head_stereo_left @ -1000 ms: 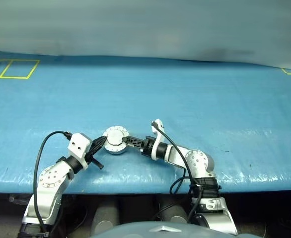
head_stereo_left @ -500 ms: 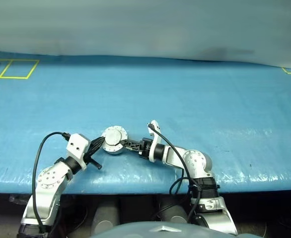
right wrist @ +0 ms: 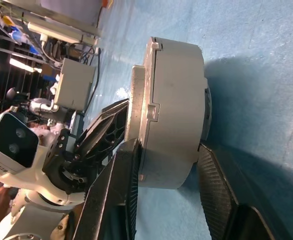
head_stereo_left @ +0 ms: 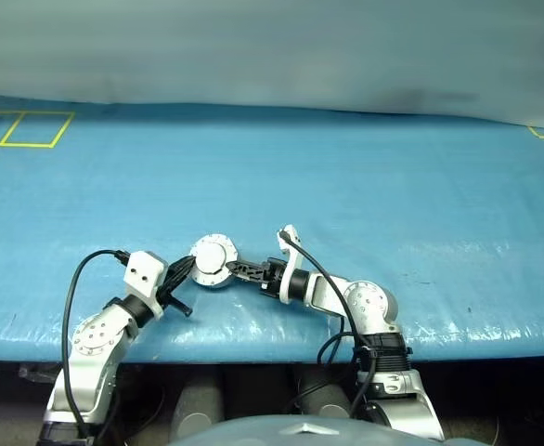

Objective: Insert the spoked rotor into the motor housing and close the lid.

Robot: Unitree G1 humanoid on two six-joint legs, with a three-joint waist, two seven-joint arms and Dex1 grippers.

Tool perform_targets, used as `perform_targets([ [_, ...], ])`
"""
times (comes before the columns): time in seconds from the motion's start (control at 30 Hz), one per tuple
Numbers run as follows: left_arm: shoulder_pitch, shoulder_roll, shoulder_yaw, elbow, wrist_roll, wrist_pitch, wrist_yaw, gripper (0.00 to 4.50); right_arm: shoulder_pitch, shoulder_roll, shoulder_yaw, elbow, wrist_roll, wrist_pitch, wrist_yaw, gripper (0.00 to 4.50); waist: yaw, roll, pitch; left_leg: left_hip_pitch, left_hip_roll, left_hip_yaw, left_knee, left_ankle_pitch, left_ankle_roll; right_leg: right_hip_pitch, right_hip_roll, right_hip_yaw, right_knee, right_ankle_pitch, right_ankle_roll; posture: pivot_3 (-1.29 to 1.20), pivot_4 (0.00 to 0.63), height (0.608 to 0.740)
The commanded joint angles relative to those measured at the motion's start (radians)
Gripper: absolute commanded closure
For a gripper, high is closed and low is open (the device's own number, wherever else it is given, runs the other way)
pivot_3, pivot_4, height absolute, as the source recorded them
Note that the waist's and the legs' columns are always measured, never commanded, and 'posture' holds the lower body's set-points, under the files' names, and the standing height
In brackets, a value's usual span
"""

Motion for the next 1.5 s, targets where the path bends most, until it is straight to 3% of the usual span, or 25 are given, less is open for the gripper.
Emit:
perform_targets([
  [0.03,-0.024,-0.038,0.029,-0.041,-0.114,0.079,0.007,4.5,-0.011,0.058,-0.066,0.002,0.047,-0.004,-0.052,3.13,0.001,0.0,0.0,-0.001,0.0,-0.001,0.0,0.0,0.0,0.0,0.0,-0.001,0.0,0.0,0.0,0.0,0.15,0.74],
  [0.17,-0.035,-0.064,0.064,-0.074,-0.223,0.133,-0.008,4.5,-0.029,0.057,-0.144,-0.004,0.122,-0.015,-0.098,3.13,0.0,0.0,0.001,-0.01,0.0,-0.002,0.002,0.001,0.001,-0.003,0.002,-0.002,0.001,0.0,0.0,0.0,0.15,0.74],
  [0.4,-0.052,-0.087,0.083,-0.063,-0.29,0.152,0.005,4.5,-0.041,0.049,-0.212,-0.02,0.166,-0.03,-0.145,3.13,-0.001,0.0,0.001,-0.011,0.0,-0.005,0.001,0.001,0.001,-0.002,0.003,-0.002,0.0,-0.001,0.001,0.0,0.15,0.74],
  [0.5,-0.068,-0.141,0.12,-0.047,-0.363,0.139,0.01,3.88,-0.044,0.057,-0.246,-0.031,0.199,-0.04,-0.175,3.13,0.0,0.0,0.002,-0.011,0.0,-0.005,0.002,0.001,0.001,-0.001,0.003,-0.002,0.0,-0.001,0.001,0.0,0.15,0.74],
  [0.8,-0.078,-0.22,0.146,-0.02,-0.488,0.165,0.009,0.82,-0.067,0.08,-0.32,-0.068,0.369,-0.046,-0.253,3.13,-0.006,0.0,0.003,-0.012,0.0,-0.006,0.002,0.001,0.001,-0.001,0.004,-0.002,0.0,-0.001,0.001,0.0,0.15,0.74],
  [0.9,-0.084,-0.238,0.152,-0.006,-0.512,0.178,0.021,0.02,-0.071,0.084,-0.328,-0.079,0.419,-0.051,-0.277,3.13,-0.007,0.0,0.003,-0.011,0.0,-0.006,0.002,0.001,0.001,-0.001,0.005,-0.002,0.001,-0.001,0.001,0.0,0.15,0.74],
  [1.13,-0.11,-0.298,0.179,0.033,-0.683,0.265,0.039,0.02,-0.07,0.09,-0.319,-0.124,0.582,-0.066,-0.344,3.13,-0.006,0.0,0.004,-0.012,0.0,-0.007,0.003,0.001,0.001,-0.001,0.005,-0.002,0.0,-0.001,0.001,0.0,0.15,0.74],
  [1.5,-0.178,-0.365,0.146,0.093,-0.8,0.343,0.01,0.02,-0.019,0.06,-0.22,-0.192,0.707,-0.086,-0.402,3.13,-0.006,0.0,0.004,-0.012,0.0,-0.008,0.003,0.001,0.001,0.0,0.006,-0.002,0.001,-0.001,0.001,0.0,0.15,0.74],
])
